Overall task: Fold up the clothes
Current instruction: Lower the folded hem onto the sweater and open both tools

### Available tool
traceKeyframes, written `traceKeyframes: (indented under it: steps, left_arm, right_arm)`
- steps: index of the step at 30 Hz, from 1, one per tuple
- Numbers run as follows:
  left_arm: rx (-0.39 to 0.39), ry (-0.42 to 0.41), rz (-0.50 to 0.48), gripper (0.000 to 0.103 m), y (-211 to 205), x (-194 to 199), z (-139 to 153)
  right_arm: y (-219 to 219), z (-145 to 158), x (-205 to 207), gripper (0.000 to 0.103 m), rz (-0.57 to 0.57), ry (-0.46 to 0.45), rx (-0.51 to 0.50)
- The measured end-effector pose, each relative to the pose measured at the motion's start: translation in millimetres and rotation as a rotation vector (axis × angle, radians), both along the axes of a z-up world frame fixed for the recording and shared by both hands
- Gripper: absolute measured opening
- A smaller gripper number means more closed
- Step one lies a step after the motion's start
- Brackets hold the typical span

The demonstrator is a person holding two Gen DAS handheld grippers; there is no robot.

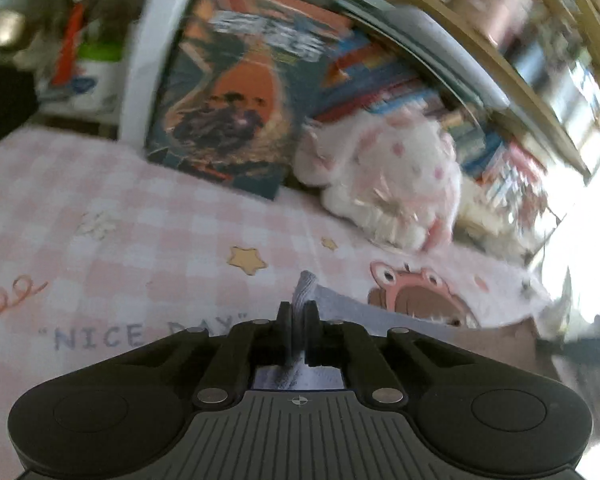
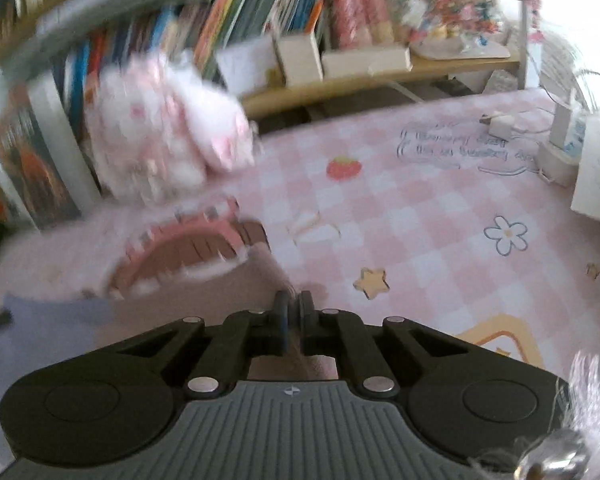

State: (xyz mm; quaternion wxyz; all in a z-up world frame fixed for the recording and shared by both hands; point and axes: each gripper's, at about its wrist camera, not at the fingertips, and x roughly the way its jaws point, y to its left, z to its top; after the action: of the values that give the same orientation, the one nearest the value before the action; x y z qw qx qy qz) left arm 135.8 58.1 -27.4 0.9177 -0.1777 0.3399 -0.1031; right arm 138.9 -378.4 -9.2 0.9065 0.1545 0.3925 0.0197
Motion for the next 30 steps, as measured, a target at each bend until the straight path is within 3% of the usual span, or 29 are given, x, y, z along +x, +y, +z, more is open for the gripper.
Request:
traceKeyframes:
  steps: [4,7,10,13,15,18,26,30]
  left_arm:
    - [-0.027,0.109,0.031,0.004,7,13,-23]
    - [-0.084,0.137,0.065,0.007,13,16,-31]
    - [-0.07,0.126,0.067,0.012,13,14,-28]
    - [-0.046,0.083,0.079,0.012,14,5,-16]
    - [-0.004,0.044,0.111,0.02,15,-3,-5]
    - [0.026,-0.006,0.13,0.023,20,-17,10]
    - [0.06,-0.003,0.154,0.023,12,-56,22]
    - [0.066,0.01,0.182,0.023,0,-74,22]
  right_arm:
    - [-6,-14,4,0.004,-0.043,0.065,0.001]
    - [-7,-28,7,0.004,-0.068,0.096,0.005]
    - [-7,-26,7,0.006,-0.066,0.098,-0.01]
    - [-7,-18,1,0.017,-0.078,0.073,-0.034]
    - [-9,-12,-7,0.019,-0.094,0.044,-0.037]
    - [-10,-1,-17,0.038,-0.088,0.014,-0.059]
    - [5,16,-46,0.056,0.015,-0.029,-0.128]
    - [9,14,-53,0.058,0.07,-0.014,-0.152]
